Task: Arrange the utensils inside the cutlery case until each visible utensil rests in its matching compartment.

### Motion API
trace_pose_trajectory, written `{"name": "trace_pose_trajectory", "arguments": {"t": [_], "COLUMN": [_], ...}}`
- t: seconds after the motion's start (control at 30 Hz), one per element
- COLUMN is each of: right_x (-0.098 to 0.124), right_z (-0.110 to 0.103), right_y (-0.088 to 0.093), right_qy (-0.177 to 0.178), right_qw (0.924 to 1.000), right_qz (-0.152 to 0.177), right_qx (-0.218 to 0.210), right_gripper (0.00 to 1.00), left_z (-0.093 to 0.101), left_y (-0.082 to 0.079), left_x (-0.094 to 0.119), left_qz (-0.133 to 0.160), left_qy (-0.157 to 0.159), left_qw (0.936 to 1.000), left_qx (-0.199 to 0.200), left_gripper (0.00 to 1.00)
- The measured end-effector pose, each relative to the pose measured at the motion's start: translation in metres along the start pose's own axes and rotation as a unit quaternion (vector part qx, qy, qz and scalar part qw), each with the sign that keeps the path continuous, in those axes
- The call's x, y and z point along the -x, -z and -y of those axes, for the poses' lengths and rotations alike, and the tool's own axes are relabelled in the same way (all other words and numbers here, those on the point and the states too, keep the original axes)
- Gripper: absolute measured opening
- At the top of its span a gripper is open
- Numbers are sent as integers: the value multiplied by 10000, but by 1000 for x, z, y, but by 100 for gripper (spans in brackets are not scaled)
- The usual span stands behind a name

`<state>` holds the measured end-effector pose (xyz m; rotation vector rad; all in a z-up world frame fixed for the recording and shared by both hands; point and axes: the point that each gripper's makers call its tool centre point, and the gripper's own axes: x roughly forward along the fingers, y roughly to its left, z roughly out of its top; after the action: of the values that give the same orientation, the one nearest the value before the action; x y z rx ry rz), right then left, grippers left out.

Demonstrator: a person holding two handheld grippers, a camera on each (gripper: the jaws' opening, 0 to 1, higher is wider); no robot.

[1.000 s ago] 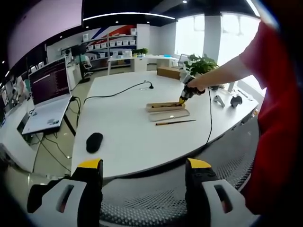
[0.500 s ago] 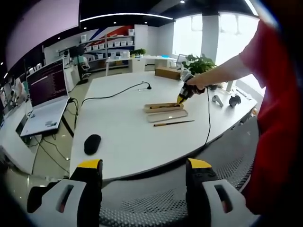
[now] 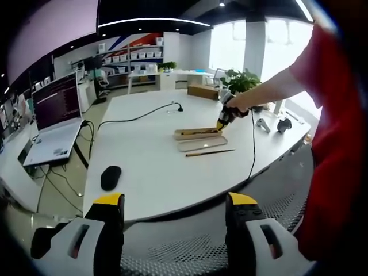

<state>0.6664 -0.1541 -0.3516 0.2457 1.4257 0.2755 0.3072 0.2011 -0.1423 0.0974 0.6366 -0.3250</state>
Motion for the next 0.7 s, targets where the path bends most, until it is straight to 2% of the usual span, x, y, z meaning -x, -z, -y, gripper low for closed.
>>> {"name": "trace_pose_trajectory", "arguments": {"t": [0.2, 0.33, 0.37, 0.4, 0.47, 0.5, 0.57, 0.63, 0.7], "right_x": [3, -3, -6, -6, -4, 0, 3, 11, 14], "right_z": [-10, -9, -8, -7, -11, -15, -15, -22, -22], "right_y": [10, 4, -3, 1, 11, 19, 22, 19, 22], "right_qy": [-126, -195, -238, -195, -254, -234, -150, -279, -258], "right_qw": [9998, 9997, 9993, 9995, 9993, 9992, 9992, 9985, 9988], "right_qz": [63, 102, 204, 185, 97, 199, 255, 434, 388], "right_qx": [-149, 68, 187, 182, 254, 265, 276, 206, 128], "right_gripper": [5, 5, 4, 0, 0, 0, 0, 1, 7], "left_z": [-4, -4, -4, -4, -4, -4, -3, -2, -2], "left_y": [0, 3, 4, 3, 2, 0, -3, -5, -5], "left_x": [5, 7, 7, 7, 7, 6, 3, 2, 1], "left_qz": [12, -58, -74, -78, -84, -77, -70, -68, -43], "left_qy": [-73, -85, -82, -82, -84, -82, -60, -52, -30], "left_qw": [10000, 9999, 9999, 9999, 9999, 9999, 9999, 9999, 9999], "left_qx": [33, 15, 7, -6, -24, -35, -70, -121, -98], "left_gripper": [74, 74, 74, 74, 74, 74, 73, 73, 73]}}
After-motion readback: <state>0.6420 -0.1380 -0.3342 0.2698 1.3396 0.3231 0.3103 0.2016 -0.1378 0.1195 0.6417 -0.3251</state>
